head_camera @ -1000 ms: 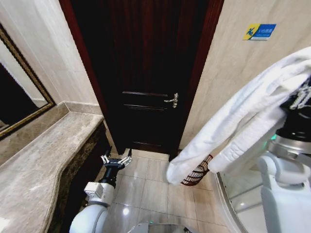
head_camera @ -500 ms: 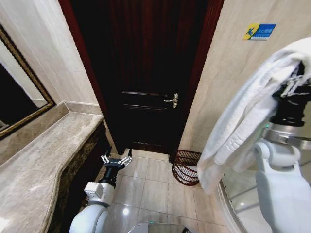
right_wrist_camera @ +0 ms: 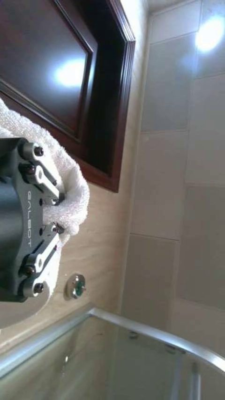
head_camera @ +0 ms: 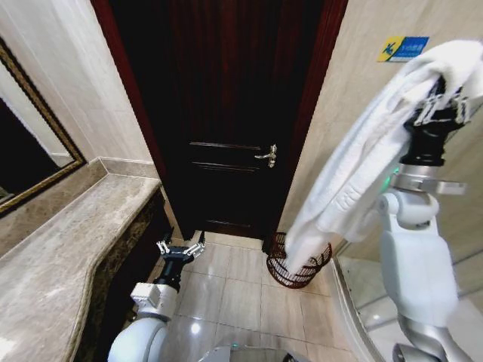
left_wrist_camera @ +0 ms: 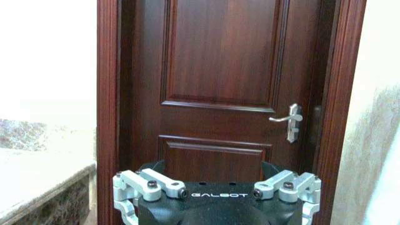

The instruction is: Discard the used towel into the hamper.

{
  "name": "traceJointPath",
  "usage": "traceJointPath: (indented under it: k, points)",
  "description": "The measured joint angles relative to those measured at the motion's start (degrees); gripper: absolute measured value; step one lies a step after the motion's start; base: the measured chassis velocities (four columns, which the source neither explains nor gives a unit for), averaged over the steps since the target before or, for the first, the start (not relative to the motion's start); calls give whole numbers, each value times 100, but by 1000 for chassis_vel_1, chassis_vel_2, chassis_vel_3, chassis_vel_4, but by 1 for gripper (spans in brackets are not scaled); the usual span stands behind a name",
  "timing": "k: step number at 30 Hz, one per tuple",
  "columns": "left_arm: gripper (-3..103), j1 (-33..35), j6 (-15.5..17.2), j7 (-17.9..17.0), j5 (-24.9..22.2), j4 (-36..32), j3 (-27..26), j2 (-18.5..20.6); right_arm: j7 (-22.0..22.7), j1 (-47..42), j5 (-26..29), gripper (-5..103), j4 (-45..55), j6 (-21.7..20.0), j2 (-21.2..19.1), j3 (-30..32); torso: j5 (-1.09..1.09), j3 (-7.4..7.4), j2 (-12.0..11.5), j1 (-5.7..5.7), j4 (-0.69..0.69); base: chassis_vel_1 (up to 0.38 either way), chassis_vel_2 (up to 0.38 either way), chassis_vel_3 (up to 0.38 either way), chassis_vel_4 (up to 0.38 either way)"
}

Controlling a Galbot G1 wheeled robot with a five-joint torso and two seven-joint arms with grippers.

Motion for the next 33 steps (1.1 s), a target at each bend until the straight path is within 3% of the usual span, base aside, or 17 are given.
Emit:
traceJointPath:
  k: [33]
  points:
    - [100, 0, 0, 0, 0, 0, 0, 0, -206, 502, -131, 11, -1032, 338, 217, -99, 1, -1, 1, 0, -1, 0, 0, 0, 0]
